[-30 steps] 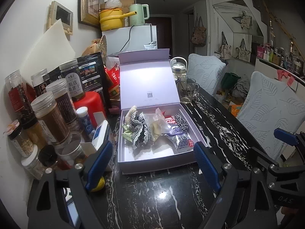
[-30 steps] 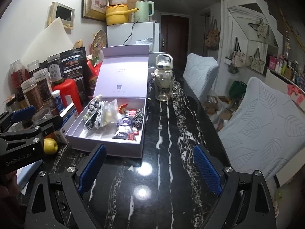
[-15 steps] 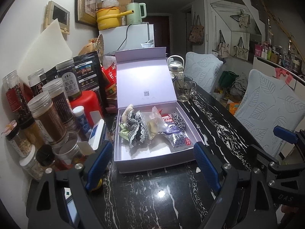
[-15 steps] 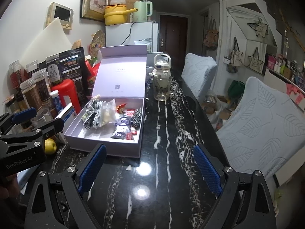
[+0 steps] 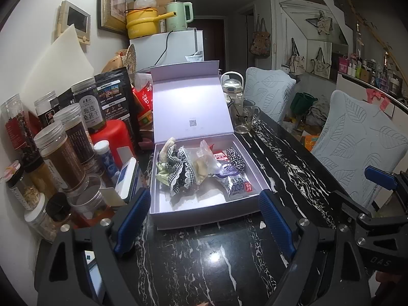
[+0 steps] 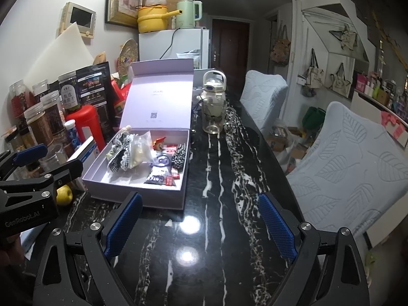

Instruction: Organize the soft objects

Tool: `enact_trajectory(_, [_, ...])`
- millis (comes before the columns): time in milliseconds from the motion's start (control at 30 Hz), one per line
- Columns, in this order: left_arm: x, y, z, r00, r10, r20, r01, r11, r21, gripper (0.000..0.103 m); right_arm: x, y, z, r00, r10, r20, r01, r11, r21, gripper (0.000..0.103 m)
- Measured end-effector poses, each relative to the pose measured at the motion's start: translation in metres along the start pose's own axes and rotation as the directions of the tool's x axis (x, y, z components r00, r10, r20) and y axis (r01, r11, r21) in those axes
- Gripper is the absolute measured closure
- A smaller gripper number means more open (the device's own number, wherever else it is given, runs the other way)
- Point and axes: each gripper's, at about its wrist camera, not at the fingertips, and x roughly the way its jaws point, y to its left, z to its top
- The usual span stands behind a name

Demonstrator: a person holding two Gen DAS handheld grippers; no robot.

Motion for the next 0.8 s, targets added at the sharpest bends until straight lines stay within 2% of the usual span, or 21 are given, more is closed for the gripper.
enact_trajectory(800, [0.0034,0.001,0.0005,1.0,-0.009,-0.012,0.009,1.0,0.007,0.016,0.0018,-0.0013,-0.0008,1.0,-0.006,-0.009,0.006,1.0,0.004,0.009])
